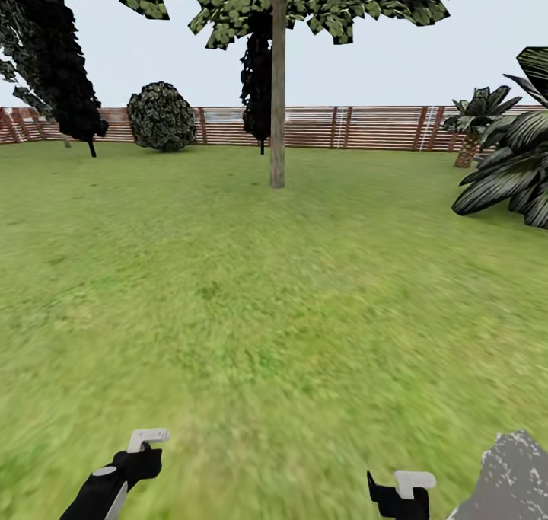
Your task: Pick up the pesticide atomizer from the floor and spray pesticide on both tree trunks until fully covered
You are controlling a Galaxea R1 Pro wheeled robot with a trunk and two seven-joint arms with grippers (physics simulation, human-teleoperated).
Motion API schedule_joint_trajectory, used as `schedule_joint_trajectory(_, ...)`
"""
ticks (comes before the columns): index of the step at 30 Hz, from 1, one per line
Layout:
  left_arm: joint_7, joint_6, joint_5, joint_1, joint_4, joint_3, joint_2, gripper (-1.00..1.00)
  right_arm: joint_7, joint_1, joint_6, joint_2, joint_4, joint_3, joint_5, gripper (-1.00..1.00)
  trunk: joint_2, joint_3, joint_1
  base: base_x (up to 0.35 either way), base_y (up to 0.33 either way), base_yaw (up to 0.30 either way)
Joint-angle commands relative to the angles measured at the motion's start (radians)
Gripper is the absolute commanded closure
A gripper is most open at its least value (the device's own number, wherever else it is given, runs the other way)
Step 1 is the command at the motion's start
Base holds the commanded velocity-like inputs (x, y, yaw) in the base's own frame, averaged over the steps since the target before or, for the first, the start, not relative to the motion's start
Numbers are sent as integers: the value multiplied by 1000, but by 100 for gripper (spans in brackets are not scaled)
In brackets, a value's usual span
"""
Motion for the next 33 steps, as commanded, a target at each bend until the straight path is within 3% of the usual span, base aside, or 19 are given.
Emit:
schedule_joint_trajectory(1,-7,6,-3,0,-2,4,0,100,-1,-1,-3,0,1,-6,9,-100,0,-1,0,344,0,0)
schedule_joint_trajectory(33,-7,6,-1,-1,-8,4,4,100,0,-1,-3,-2,1,-6,9,-100,0,-1,0,344,0,0)
